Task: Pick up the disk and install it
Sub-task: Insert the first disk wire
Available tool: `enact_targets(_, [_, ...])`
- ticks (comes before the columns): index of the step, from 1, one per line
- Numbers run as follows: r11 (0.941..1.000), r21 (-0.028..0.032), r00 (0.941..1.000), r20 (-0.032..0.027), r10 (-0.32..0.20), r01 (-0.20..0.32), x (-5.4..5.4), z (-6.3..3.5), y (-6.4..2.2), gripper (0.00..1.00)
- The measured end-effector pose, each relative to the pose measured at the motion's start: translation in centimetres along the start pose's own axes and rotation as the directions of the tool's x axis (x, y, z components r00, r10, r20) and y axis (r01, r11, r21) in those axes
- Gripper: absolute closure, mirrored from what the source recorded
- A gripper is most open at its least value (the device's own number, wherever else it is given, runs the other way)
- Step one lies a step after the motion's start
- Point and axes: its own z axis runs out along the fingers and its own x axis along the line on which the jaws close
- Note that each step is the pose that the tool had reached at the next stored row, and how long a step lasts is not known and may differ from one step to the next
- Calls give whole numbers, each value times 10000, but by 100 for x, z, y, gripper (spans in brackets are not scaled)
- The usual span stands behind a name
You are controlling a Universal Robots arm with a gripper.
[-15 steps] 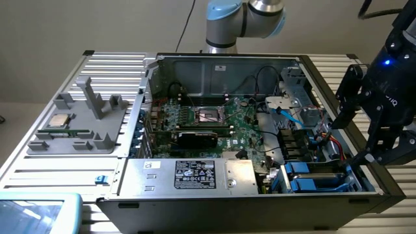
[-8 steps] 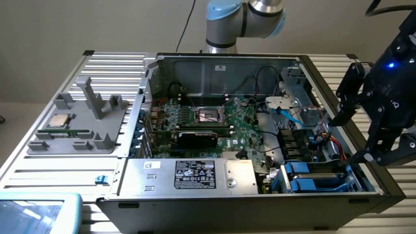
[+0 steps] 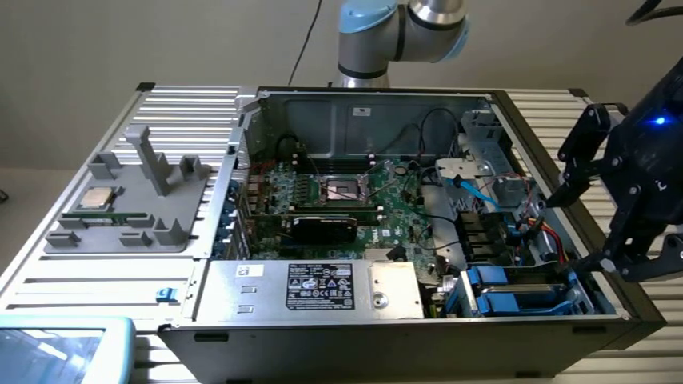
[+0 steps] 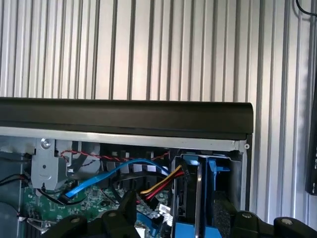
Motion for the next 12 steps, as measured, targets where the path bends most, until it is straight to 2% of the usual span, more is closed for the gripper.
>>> enact_targets(1, [10000, 2, 10000, -48, -22, 22, -10, -3, -8, 28])
enact_targets(2, [10000, 4, 10000, -68, -47, 47, -25, -5, -17, 28])
enact_targets(5, [9999, 19, 9999, -80, -143, 143, -75, -15, -44, 28])
enact_targets(12, [9995, 30, 9995, -96, -302, 302, -105, -22, -61, 28])
